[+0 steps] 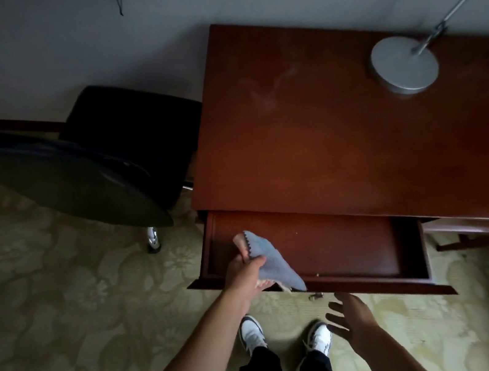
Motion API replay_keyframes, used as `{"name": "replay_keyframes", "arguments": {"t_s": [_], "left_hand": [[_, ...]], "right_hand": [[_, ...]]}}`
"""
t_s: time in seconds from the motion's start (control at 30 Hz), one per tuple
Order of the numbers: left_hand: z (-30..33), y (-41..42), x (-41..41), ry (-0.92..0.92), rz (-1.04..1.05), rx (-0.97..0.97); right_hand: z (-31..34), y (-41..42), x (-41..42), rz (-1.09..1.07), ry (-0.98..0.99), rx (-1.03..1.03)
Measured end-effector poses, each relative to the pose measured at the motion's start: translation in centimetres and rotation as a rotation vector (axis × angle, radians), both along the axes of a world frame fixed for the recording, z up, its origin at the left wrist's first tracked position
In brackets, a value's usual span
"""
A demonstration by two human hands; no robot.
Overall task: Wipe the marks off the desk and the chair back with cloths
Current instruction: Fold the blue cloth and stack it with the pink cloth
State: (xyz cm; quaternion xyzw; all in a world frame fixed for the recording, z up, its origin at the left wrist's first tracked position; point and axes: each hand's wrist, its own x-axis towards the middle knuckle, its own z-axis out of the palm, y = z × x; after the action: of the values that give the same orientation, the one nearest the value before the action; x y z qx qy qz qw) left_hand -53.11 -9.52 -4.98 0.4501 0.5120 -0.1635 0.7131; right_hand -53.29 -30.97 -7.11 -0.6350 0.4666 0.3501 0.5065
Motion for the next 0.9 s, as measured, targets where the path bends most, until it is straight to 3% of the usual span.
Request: {"name": "replay_keyframes", "arguments": {"t_s": [0.13, 0.33, 0.53, 0.6, 0.67, 0.73, 0.83, 0.9], "left_hand": [[-2.2, 0.8, 2.7, -0.037, -0.085, 0.02], [-4.8, 4.1, 0.8, 0.198, -0.388, 0.544], [-2.6, 2.0, -3.3, 0.115, -0.312, 0.713], [-2.4, 1.2, -4.6, 0.028, -0.39, 0.873], [-2.8, 0.7, -4.2, -0.123, -0.553, 1.059], [-3.2, 0.8, -2.4, -0.192, -0.81, 1.094], [-4.2, 1.6, -0.3, -0.007, -1.294, 0.964], [-4.9, 2.0, 0.2, 0.097, -1.489, 0.908]], "right_hand": [[0.6, -0.5, 1.5, -0.09, -0.034, 0.025], [-0.1, -0.8, 2.1, -0.097, 0.018, 0.027], [0.0, -0.9, 2.4, -0.16, 0.024, 0.037], [0.1, -0.8, 2.8, -0.175, 0.033, 0.046], [0.2, -0.7, 3.0, -0.16, 0.05, 0.057], [0.3, -0.6, 3.0, -0.147, 0.055, 0.077], [0.5, -0.9, 3.1, -0.168, 0.067, 0.094], [0.5, -1.1, 3.4, -0.188, 0.067, 0.111]]}}
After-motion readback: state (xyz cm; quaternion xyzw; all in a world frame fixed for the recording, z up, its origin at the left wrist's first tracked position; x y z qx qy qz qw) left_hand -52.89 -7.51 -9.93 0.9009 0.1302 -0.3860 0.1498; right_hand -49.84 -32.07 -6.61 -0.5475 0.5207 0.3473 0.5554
